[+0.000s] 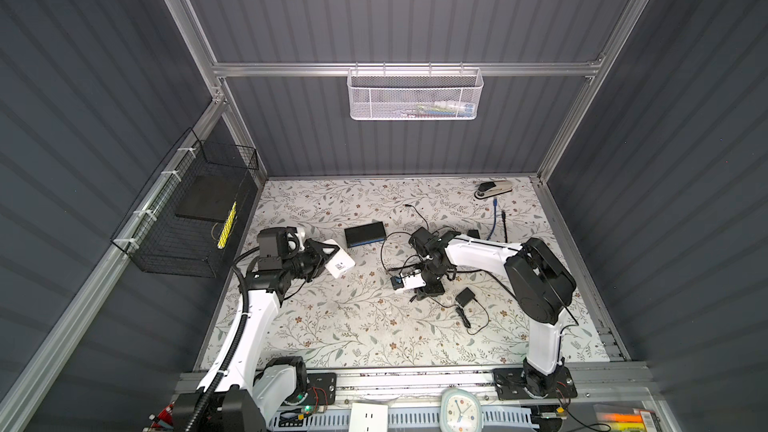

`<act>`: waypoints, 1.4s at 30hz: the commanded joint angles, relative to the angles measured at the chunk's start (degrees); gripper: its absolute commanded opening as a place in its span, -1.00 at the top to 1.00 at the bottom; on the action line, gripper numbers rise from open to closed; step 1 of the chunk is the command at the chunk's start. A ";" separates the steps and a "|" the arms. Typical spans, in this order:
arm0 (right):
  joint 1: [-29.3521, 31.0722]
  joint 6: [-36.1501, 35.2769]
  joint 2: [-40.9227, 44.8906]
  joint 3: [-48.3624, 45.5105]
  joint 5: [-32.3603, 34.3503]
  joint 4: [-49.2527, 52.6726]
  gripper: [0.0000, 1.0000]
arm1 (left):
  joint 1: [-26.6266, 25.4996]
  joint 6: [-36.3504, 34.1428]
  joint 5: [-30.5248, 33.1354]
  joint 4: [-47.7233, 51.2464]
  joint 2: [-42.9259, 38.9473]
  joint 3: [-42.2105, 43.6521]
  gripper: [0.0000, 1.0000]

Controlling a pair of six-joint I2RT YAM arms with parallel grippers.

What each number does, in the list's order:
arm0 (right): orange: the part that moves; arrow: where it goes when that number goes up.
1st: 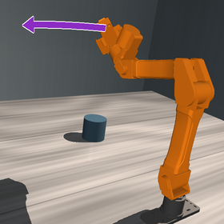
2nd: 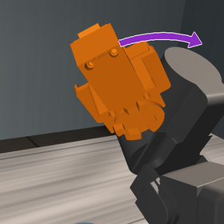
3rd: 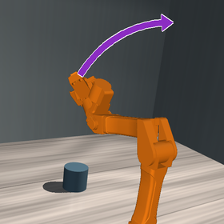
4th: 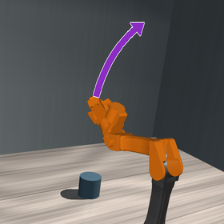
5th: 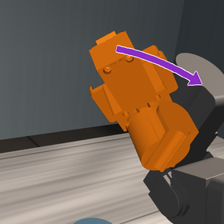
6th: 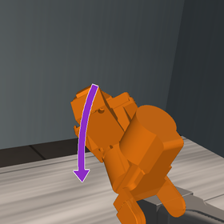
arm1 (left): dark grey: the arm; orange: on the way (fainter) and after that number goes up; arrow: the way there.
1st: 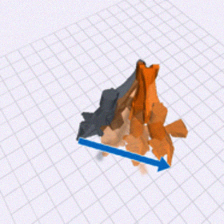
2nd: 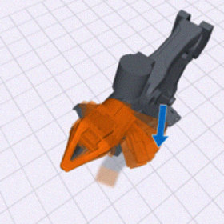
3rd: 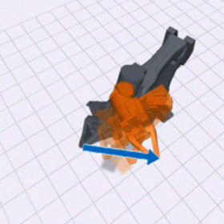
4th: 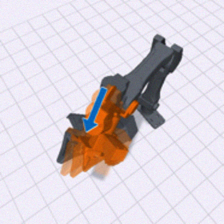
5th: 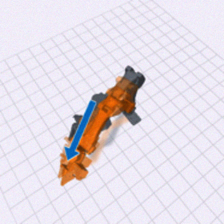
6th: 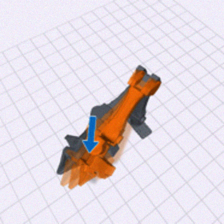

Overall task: Insert the plug into the switch port
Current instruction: 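Lift the barrel plug with the right gripper toward the white switch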

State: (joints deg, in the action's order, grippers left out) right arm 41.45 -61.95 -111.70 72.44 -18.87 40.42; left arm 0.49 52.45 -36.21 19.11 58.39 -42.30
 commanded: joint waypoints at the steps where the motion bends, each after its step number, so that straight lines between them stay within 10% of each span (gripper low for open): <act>1: 1.35 0.38 -1.71 0.06 0.72 2.45 0.47 | 0.30 -1.30 -1.59 -0.13 0.27 -1.99 1.00; 25: 1.60 7.57 -1.16 2.83 0.34 2.57 1.00 | 0.30 -2.15 -1.94 1.20 0.03 -3.35 1.00; 32: -1.87 27.31 16.09 1.30 -9.91 -3.67 1.00 | 0.29 6.09 -5.63 -11.50 -0.30 -1.03 1.00; 42: -4.79 83.38 35.43 -7.09 -14.11 -34.71 1.00 | -1.42 29.09 -2.05 -44.87 5.36 -3.31 1.00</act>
State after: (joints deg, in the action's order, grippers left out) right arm 37.10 -0.49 -75.33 68.40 -30.35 15.66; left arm -0.16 74.08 -39.35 -12.32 62.28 -42.09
